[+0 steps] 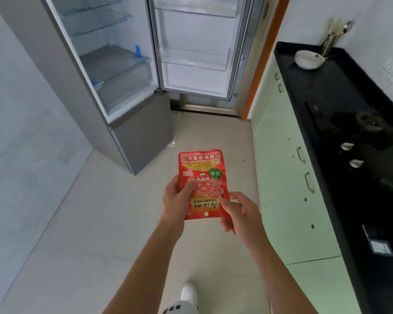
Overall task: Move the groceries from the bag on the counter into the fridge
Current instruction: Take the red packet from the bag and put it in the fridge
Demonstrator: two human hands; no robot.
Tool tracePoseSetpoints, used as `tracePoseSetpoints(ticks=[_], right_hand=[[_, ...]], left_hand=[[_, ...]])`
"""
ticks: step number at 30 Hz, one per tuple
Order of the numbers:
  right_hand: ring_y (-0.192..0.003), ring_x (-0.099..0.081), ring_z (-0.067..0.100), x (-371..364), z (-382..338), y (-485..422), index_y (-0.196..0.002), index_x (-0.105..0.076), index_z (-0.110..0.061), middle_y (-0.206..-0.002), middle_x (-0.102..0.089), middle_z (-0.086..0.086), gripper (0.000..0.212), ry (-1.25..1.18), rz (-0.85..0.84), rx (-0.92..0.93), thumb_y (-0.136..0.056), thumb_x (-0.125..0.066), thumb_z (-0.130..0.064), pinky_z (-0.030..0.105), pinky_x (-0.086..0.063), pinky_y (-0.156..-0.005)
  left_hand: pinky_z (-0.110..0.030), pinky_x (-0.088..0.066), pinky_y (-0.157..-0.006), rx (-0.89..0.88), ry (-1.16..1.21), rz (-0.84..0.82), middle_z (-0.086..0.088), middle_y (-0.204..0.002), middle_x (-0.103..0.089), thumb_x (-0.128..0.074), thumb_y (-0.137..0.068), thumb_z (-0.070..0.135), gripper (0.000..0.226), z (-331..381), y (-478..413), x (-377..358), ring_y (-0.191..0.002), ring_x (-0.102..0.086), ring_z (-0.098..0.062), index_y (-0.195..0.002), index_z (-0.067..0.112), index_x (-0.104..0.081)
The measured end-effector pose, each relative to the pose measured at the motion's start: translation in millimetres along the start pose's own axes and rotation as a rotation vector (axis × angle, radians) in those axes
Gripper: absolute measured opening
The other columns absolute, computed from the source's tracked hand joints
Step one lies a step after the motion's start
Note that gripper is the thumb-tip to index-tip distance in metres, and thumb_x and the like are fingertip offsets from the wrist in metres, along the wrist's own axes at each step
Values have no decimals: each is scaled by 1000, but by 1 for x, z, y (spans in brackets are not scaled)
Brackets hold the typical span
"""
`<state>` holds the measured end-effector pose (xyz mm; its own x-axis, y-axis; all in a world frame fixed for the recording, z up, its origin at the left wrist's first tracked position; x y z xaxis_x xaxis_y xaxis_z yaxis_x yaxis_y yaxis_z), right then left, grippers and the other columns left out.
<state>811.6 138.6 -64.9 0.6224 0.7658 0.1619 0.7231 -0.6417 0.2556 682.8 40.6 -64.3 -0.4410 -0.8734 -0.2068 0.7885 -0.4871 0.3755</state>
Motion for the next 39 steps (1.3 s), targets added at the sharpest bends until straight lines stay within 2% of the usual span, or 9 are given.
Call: tracePoseSetpoints(ticks=[3,13,16,21,24,30,39], right_hand=[[-47,-58,10,-17,-7,-27,-106,-59,-11,-63,-67,2,21,25,-38,-5,-97,-60,-30,16,-44,-44],[-47,-58,9,-51,-22,-124,-106,-60,-11,-64,-68,2,21,31,-164,4,-97,-59,-30,16,-44,-44],[-48,-59,9,-51,-32,-168,-107,-60,-13,-68,-70,2,22,28,-194,17,-96,-60,-32,17,-45,-44],[-48,-57,9,-40,-59,-254,-107,-60,-15,-67,-70,-3,20,36,-234,52,-96,-61,-33,19,-45,-44],[-45,-55,8,-31,-78,-300,-107,-60,-15,-62,-68,-4,21,42,-262,81,-96,-60,-33,18,-44,-42],[-45,-56,7,-14,-102,-379,-106,-61,-14,-70,-69,0,20,38,-260,110,-97,-61,-32,18,-45,-44],[-48,-59,8,-34,-109,-444,-104,-62,-16,-78,-72,2,18,18,-353,91,-96,-61,-32,18,-46,-45]], left_hand=[[-40,-62,-74,14,33,42,5,-97,-75,-65,-94,26,14,7,-23,14,-84,-75,-21,-107,30,-62],[-35,-61,-69,-33,54,163,7,-91,-76,-64,-94,26,11,34,-101,31,-82,-75,-19,-104,30,-62],[-32,-61,-66,-50,58,195,8,-90,-76,-64,-94,26,11,49,-135,22,-81,-75,-19,-104,29,-61],[-41,-62,-78,-68,53,252,1,-103,-74,-65,-93,29,17,81,-200,-6,-86,-75,-21,-109,28,-60],[-38,-62,-73,-83,64,281,0,-101,-74,-65,-93,29,17,100,-238,-25,-83,-75,-21,-109,26,-61],[-33,-61,-68,-95,88,348,3,-97,-73,-66,-92,28,10,126,-300,-63,-79,-75,-18,-100,30,-60],[-31,-60,-64,-91,90,448,4,-94,-74,-66,-92,29,13,141,-352,-59,-77,-75,-16,-103,29,-60]])
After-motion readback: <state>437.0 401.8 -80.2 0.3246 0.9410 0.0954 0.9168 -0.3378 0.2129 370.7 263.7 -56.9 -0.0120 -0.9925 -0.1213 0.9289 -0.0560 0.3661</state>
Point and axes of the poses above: each hand's wrist, its own y-axis away from the middle knuckle, its own x-axis out of the back of the hand, z = x × y, the point moved 2 cm from there along -y, towards the middle knuckle
